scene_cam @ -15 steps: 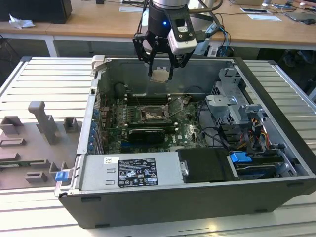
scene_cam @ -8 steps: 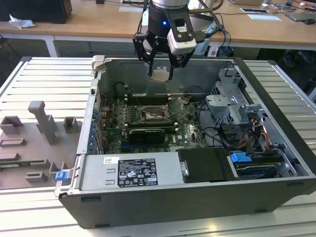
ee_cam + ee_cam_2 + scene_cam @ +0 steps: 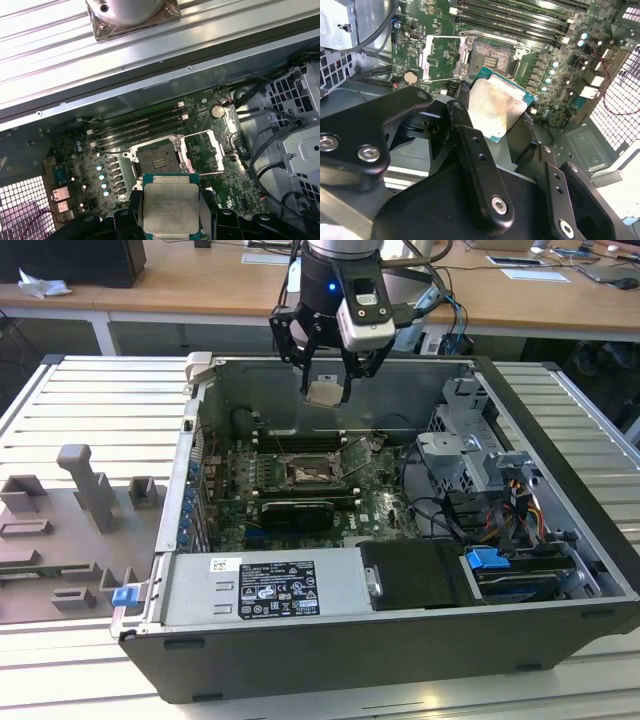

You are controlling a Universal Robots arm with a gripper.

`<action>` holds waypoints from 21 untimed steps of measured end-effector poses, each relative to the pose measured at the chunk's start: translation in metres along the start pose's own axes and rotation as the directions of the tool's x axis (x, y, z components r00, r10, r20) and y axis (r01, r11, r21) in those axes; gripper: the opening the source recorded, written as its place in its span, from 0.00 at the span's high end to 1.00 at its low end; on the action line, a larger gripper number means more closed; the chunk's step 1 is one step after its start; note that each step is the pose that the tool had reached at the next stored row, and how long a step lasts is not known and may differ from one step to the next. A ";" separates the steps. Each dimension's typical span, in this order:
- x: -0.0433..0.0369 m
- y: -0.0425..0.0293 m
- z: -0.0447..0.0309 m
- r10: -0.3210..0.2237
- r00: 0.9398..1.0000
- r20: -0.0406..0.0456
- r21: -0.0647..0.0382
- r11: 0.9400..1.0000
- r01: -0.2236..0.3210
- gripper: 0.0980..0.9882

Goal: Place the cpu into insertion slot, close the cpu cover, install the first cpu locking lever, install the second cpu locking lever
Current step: 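Place the cpu into insertion slot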

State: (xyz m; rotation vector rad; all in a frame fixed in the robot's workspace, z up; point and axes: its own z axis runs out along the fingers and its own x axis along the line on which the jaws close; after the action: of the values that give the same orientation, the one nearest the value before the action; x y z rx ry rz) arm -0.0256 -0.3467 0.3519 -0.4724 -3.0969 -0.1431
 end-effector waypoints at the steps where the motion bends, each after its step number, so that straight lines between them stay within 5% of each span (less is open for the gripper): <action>1: 0.0000 0.0000 0.0000 0.002 1.000 0.000 0.000 1.000 -0.002 0.50; 14: 0.0000 -0.0001 0.0010 0.053 0.999 0.005 -0.001 0.999 -0.053 0.50; 21: 0.0000 -0.0003 0.0029 0.160 0.987 0.014 -0.004 0.987 -0.160 0.50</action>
State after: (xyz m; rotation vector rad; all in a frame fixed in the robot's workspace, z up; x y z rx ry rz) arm -0.0256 -0.3466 0.3489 -0.7226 -3.0558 -0.1436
